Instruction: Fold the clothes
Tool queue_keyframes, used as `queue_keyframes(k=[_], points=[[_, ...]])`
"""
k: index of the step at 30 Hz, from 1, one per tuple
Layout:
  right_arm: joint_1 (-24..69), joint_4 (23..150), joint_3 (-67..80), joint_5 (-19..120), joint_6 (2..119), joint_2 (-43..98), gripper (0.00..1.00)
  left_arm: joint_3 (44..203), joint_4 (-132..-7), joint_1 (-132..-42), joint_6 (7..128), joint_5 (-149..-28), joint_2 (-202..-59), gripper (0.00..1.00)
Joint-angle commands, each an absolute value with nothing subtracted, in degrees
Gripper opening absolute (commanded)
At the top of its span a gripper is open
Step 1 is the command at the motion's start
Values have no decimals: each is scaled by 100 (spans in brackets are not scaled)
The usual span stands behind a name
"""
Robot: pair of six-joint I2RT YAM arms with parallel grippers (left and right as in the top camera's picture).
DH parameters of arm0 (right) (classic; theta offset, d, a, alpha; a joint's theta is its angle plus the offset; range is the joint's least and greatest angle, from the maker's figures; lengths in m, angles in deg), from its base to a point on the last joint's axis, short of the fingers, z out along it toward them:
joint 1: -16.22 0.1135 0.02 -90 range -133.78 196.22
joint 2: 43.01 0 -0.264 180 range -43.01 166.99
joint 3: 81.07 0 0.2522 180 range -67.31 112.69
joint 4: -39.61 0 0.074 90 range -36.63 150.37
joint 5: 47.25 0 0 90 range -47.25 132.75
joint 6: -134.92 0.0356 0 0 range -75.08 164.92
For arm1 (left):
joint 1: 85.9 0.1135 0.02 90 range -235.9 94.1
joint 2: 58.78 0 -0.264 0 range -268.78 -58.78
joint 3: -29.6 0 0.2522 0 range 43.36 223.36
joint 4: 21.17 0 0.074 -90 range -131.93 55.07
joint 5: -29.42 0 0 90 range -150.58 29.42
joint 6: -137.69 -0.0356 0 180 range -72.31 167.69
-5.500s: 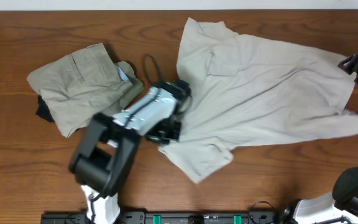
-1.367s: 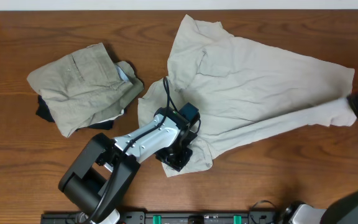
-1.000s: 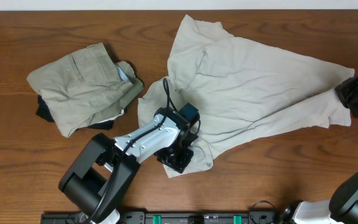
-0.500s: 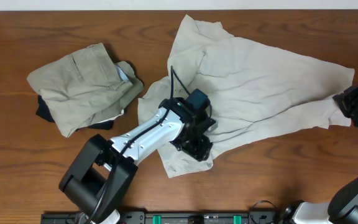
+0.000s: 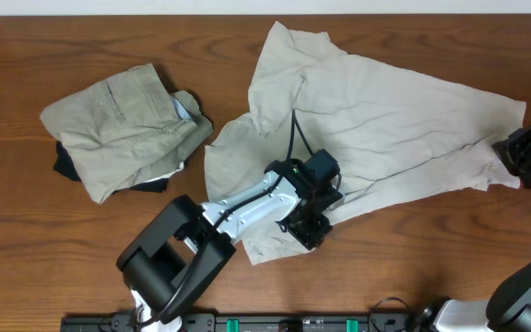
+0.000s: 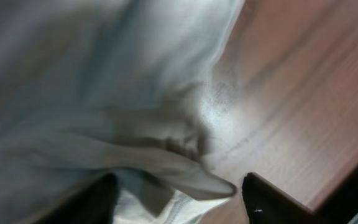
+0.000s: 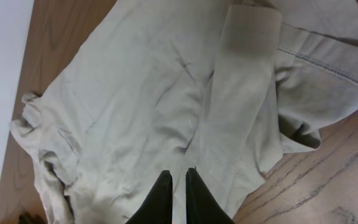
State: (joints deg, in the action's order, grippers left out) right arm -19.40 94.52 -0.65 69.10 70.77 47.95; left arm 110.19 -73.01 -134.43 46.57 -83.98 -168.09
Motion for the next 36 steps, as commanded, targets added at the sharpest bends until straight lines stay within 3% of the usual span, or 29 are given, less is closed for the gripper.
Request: queue_keyframes(k=[1,3,4,12,18,21,25,27,33,36], points=[[-1896,9485,18,7001,6970,4677,8,11078,-7426,-13448,4626,-8206,-16980,38],[-1896,9509,18,6999,6963,4677,8,11201,-7629,-13445,4727,-8132,-16978,10],[-1896,9520,18,6997,6944,4677,9,11301,-7813,-13441,4810,-7985,-16965,6],[-1896,9891,18,6507,6646,4679,15,12768,-10328,-13365,5041,-6042,-16403,6],[-1887,10366,-8,6009,6485,4736,20,13417,-10820,-13087,5103,-5319,-15701,6],[-1804,10466,-81,5970,6325,4832,29,13609,-10781,-12908,5192,-4947,-15362,6],[-1618,10280,-336,5926,6327,4992,52,13937,-10663,-12654,5249,-4617,-14978,6],[-1511,9900,-540,5992,6327,5090,59,14103,-10630,-12578,5240,-4617,-14871,6],[-1052,8941,-1215,6525,6327,5429,60,14228,-10575,-12567,5098,-4615,-14814,6],[-790,8777,-1418,6601,6327,5601,52,14228,-10575,-12567,5098,-4615,-14814,6]])
